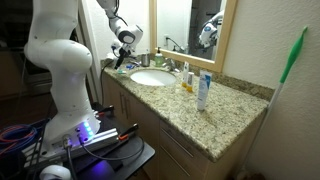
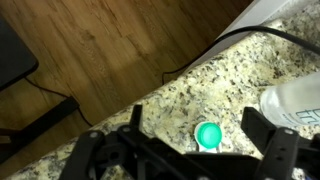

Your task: Remove the green lid from the white object on the left

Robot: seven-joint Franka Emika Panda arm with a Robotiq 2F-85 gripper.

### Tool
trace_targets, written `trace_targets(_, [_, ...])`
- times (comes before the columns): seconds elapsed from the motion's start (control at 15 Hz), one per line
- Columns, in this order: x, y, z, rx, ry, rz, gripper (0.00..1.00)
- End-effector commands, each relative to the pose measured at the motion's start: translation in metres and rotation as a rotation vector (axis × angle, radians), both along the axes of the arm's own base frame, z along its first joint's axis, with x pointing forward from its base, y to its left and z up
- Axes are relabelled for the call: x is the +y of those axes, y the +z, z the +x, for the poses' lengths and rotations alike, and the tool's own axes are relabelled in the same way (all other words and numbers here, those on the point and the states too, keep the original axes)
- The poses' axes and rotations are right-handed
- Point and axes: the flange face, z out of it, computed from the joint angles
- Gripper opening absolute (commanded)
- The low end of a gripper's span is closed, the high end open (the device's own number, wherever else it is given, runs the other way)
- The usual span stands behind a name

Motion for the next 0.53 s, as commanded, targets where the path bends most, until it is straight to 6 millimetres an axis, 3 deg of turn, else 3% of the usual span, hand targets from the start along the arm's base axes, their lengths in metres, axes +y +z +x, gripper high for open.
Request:
trace_targets(0.0, [0.001, -0.003, 0.003, 0.005, -0.006, -0.001, 1.00])
trace_targets(0.47, [0.015, -0.030, 0.009, 0.035, -0.015, -0.028, 1.00])
